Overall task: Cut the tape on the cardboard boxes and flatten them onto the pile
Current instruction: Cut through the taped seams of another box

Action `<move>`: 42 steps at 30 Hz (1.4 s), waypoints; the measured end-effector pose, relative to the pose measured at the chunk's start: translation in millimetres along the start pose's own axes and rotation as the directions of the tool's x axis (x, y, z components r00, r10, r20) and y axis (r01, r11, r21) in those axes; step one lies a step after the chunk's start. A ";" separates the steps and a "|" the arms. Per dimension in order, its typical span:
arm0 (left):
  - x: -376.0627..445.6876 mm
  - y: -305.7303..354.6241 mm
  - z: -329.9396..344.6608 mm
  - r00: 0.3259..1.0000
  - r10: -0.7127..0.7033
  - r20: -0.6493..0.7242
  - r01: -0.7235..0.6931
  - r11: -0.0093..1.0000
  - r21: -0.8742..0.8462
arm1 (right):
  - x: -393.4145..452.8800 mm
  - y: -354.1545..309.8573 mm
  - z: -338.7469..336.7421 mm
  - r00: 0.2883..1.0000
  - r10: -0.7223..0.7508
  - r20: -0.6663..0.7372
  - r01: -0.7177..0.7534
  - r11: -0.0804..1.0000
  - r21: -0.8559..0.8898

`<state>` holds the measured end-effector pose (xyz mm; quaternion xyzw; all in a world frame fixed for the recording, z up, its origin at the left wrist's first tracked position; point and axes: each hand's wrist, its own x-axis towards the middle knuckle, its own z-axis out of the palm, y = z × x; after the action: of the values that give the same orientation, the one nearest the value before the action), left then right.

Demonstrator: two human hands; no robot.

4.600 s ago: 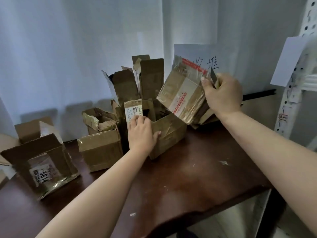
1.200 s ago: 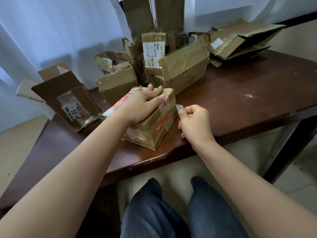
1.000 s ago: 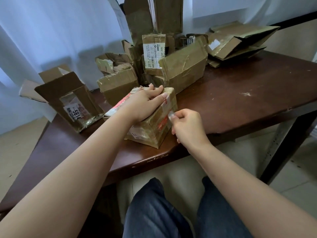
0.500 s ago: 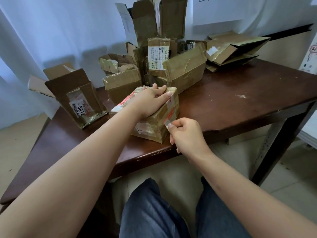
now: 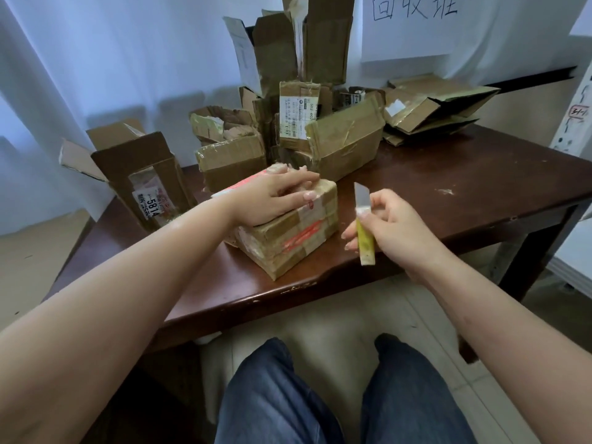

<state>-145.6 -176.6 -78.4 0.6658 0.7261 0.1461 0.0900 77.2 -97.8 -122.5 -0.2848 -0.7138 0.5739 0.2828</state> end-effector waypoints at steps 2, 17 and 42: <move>-5.7 -2.9 -7.1 0.996 0.079 0.038 -0.081 0.996 0.034 | 8.1 5.1 3.9 0.981 -0.183 -0.066 0.170 0.970 -0.174; -73.4 -7.5 30.1 0.904 0.097 -0.416 0.181 0.794 0.580 | 42.2 20.2 30.3 0.707 -0.658 0.258 0.576 0.325 -0.750; -63.7 -20.2 -16.6 0.968 0.075 -0.239 0.021 0.927 0.375 | 66.8 19.7 54.3 0.427 -0.709 0.561 0.428 -0.388 -0.816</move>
<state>-163.8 -242.8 -73.6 0.6570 0.7369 0.0884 -0.1323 -6.2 -81.2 -146.4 -0.0259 -0.8774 -0.3302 0.3471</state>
